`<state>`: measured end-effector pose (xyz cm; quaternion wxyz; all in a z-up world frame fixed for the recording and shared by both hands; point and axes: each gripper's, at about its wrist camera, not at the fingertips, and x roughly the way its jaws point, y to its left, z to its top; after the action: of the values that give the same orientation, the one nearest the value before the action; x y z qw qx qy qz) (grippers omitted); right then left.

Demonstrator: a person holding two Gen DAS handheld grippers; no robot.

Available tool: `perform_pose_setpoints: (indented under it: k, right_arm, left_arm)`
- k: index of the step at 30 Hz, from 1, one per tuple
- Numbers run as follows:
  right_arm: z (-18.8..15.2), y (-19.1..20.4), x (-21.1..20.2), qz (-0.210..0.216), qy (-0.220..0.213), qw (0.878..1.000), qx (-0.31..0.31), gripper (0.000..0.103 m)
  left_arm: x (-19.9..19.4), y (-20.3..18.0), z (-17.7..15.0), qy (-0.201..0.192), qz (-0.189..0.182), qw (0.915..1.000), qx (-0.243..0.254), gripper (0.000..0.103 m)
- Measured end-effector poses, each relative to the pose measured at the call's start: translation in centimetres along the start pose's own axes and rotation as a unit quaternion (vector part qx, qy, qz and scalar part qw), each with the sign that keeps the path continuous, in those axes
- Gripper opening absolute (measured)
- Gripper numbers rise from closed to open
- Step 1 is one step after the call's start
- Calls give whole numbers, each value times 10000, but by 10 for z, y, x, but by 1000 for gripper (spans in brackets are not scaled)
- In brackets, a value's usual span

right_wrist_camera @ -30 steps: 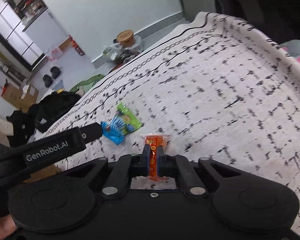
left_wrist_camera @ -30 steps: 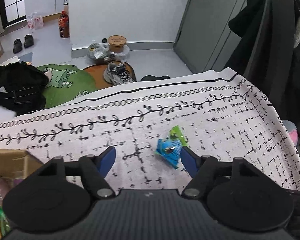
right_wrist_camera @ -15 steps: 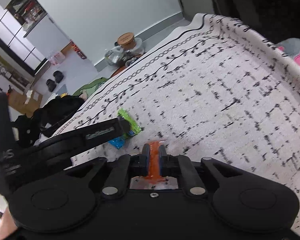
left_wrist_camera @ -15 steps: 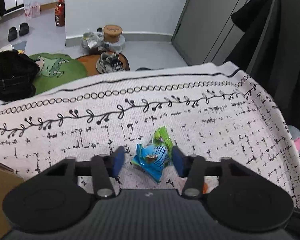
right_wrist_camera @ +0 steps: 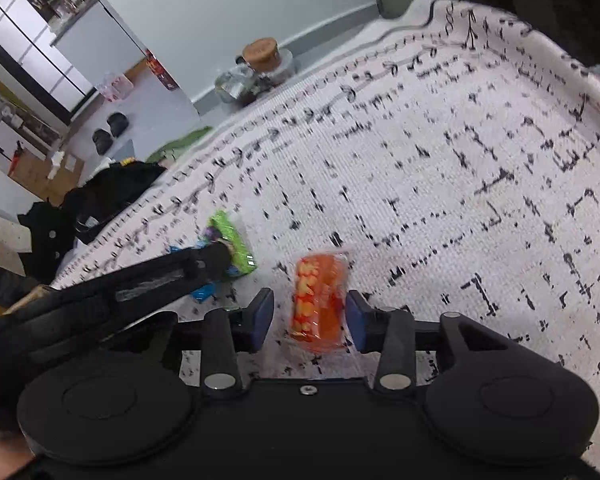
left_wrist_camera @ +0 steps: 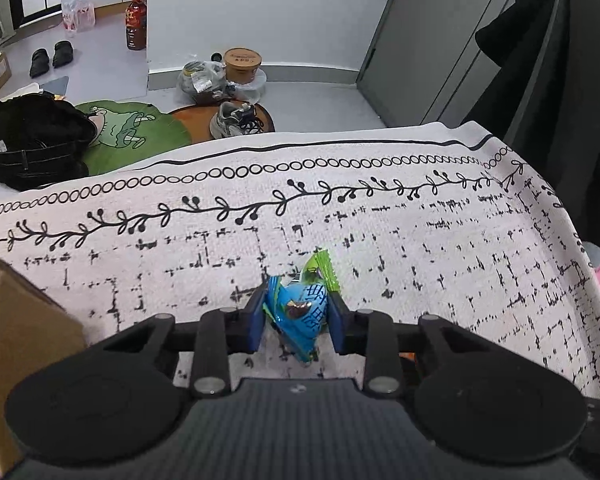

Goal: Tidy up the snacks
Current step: 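Carry green-blue pack in left tool while right tool carries orange candy to box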

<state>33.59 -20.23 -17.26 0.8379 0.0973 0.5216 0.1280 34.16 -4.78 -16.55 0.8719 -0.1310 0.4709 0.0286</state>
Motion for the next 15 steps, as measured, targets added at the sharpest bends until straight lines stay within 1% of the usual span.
perform_pose_setpoints:
  k: [1,3,9,15]
  right_arm:
    - [0,1,0,-51,-3,10000,-59,24]
    - [0,0,-1,-19,-18,10000,-38,20]
    - [1,4,-17,42,-250,9996,-101,19]
    - [1,3,-35,91,-506,9987,-22,18]
  left_arm:
    - [-2,0,-1,0,13,10000,25,31]
    - [-7,1,-3,-9,51,10000,69,31]
    - [-27,1,-7,-60,124,9998,133,31]
    - [-51,-2,-10,-163,128,9997,110,31]
